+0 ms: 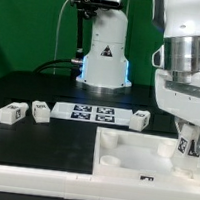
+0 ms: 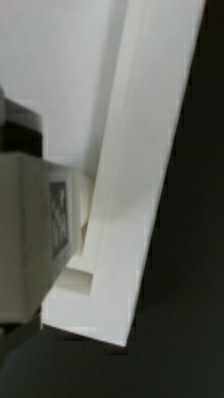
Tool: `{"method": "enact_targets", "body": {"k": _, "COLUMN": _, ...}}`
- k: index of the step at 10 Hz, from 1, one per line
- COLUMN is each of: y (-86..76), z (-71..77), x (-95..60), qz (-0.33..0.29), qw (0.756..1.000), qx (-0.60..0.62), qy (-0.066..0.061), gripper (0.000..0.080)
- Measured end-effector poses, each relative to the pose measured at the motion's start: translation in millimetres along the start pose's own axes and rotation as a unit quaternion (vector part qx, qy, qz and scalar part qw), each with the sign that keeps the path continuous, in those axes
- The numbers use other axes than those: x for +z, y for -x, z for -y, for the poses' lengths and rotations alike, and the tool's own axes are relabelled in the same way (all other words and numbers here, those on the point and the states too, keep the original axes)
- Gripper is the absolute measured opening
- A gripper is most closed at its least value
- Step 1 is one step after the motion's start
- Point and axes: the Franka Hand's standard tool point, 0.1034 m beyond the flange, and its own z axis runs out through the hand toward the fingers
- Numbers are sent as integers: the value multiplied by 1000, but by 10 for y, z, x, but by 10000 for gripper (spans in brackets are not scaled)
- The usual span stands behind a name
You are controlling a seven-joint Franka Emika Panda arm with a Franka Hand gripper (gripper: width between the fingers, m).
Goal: Assemble one leg
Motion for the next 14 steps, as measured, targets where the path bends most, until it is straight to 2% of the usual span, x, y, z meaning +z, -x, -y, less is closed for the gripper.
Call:
{"method": "enact_targets", "body": {"k": 2, "y": -6, "z": 1, "x": 1, "qz": 3, "qw": 1000, "qx": 3, "qy": -1, "gripper": 290}}
{"method": "enact_targets", "body": {"k": 3, "y": -4, "z": 1, "x": 2, "qz": 3, "qw": 1000, "qx": -13, "qy": -1, "gripper": 357}}
{"method": "enact_targets", "body": {"k": 4, "y": -3, "z": 1, "x": 2, "qz": 3, "qw": 1000, "qx": -15, "qy": -1, "gripper": 546}}
{"method": "enact_targets", "body": {"k": 5, "y": -13, "z": -2, "x": 3, "qz": 2, "qw": 996, "qx": -85, "qy": -1, "gripper": 617}}
{"method": "enact_targets", "body": {"k": 6, "y": -28, "z": -5, "x": 4, "qz": 1, "qw": 988, "qx": -155, "qy": -1, "gripper": 617}}
{"method": "enact_targets", "body": {"k": 8, "y": -33, "z": -8, "x": 7, "qz": -4, "qw": 949, "qx": -315, "qy": 3, "gripper": 648}}
{"method": "enact_targets", "body": {"k": 11, "y": 53, "z": 17, "x": 7, "qz": -32, "qw": 851, "qx": -523, "qy": 15, "gripper": 649}}
{"method": "enact_targets", "body": {"k": 13, "y": 57, "z": 25, "x": -3, "qz": -37, "qw": 790, "qx": -612, "qy": 22, "gripper": 649}}
{"method": "enact_targets", "body": {"k": 14, "y": 0, "z": 36, "x": -14, "qz": -37, "qw": 778, "qx": -627, "qy": 24, "gripper": 649}}
